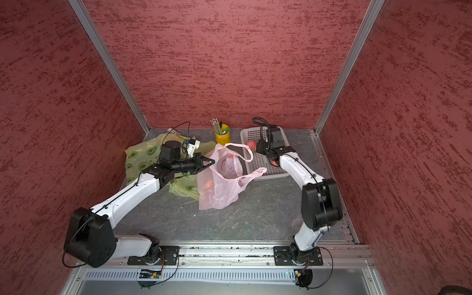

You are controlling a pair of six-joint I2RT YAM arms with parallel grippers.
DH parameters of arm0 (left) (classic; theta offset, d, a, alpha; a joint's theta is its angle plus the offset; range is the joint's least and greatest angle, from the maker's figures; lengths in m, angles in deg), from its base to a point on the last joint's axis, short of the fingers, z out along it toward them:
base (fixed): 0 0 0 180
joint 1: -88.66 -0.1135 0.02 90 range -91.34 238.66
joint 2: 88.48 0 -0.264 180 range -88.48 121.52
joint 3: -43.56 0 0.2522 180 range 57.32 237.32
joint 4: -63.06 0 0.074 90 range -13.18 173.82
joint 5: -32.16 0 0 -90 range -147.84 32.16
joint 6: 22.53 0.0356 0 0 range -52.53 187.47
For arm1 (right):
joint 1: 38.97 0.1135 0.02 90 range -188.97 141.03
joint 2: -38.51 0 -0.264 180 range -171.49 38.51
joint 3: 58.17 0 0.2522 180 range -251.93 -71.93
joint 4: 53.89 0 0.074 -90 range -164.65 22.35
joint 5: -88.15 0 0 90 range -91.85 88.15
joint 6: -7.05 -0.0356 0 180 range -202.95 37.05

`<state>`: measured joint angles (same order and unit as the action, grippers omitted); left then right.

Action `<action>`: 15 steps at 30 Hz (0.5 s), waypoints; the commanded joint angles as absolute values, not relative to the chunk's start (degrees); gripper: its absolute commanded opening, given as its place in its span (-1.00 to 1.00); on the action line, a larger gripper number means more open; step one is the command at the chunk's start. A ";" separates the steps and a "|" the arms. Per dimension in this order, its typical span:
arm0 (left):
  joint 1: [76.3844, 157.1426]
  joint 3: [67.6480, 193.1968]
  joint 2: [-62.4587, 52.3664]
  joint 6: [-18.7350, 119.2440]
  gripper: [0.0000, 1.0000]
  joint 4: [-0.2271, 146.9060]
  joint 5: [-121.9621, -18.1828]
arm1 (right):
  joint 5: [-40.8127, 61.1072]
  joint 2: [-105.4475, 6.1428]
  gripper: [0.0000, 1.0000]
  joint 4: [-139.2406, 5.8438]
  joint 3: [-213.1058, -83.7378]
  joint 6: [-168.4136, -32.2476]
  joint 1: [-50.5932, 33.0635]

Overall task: Place the peach into a plastic bag & tie a knot
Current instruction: Pick up the peach from the basket.

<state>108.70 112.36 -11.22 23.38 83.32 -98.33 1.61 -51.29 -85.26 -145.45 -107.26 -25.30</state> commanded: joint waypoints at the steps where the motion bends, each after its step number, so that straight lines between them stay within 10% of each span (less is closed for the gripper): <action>1: 108.53 112.67 -12.06 24.54 -1.00 84.20 -99.08 | 3.46 -40.33 -0.10 -85.93 -144.94 -105.97 -25.68; 9: 108.48 113.03 -11.14 24.54 -1.00 83.99 -98.76 | 25.33 -31.62 -0.19 -86.62 -149.59 -103.38 -17.14; 15: 108.58 113.74 -11.21 24.50 -1.00 84.51 -98.66 | 22.14 -36.08 -0.21 -91.94 -148.81 -99.16 -7.02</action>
